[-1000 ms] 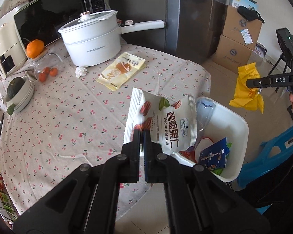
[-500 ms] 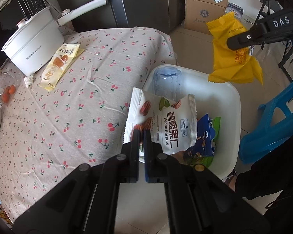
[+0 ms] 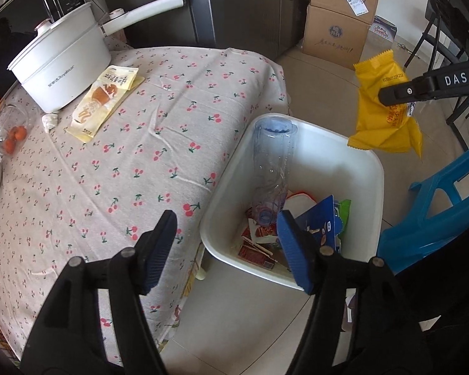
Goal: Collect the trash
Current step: 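Carry the pecan bag and yellow wrapper to the bin and release them, then move both tools back over the table toward the tissue and bread bag, then grasp the crumpled tissue with the left tool while the right tool grasps the bread bag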
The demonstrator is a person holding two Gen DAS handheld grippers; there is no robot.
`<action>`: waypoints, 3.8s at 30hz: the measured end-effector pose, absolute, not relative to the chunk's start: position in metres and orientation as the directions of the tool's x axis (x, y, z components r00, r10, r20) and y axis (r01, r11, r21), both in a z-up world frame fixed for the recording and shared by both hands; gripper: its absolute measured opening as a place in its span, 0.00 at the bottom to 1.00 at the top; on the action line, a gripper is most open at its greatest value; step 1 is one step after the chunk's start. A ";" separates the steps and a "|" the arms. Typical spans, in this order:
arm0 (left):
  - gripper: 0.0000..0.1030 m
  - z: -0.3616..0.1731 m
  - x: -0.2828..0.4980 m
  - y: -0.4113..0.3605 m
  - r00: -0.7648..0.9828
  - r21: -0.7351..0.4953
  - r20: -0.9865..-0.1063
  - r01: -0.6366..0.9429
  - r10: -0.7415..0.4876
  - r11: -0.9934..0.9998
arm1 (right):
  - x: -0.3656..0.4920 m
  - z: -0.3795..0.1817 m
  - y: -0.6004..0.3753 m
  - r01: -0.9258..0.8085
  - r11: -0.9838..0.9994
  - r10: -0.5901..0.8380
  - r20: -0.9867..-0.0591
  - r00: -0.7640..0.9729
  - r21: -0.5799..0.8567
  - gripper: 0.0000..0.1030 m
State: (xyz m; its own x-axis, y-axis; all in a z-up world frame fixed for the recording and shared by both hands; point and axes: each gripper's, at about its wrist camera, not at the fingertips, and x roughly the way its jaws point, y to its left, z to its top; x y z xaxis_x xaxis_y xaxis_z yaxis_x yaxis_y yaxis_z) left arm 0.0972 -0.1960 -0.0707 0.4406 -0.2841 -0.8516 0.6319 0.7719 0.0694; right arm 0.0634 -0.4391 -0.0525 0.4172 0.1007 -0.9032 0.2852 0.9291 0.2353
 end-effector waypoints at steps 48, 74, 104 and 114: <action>0.99 -0.057 0.238 -0.016 0.633 0.051 -0.769 0.195 -0.086 0.979 | 0.221 -0.079 -0.331 0.016 0.990 0.123 -0.895 0.428 0.143 0.74; 0.24 -0.127 0.426 -0.023 0.636 -0.261 -0.722 0.114 -0.272 0.959 | 0.367 -0.130 -0.287 -0.112 0.971 0.236 -0.796 0.557 0.210 0.28; 0.22 -0.047 0.203 -0.002 0.561 -0.248 -0.762 0.209 -0.324 0.946 | 0.213 -0.056 -0.279 -0.118 0.981 0.188 -0.881 0.434 0.152 0.02; 0.22 -0.025 0.152 0.001 0.593 -0.259 -0.734 0.207 -0.331 0.943 | 0.189 -0.057 -0.315 -0.046 0.966 0.242 -0.826 0.509 0.254 0.71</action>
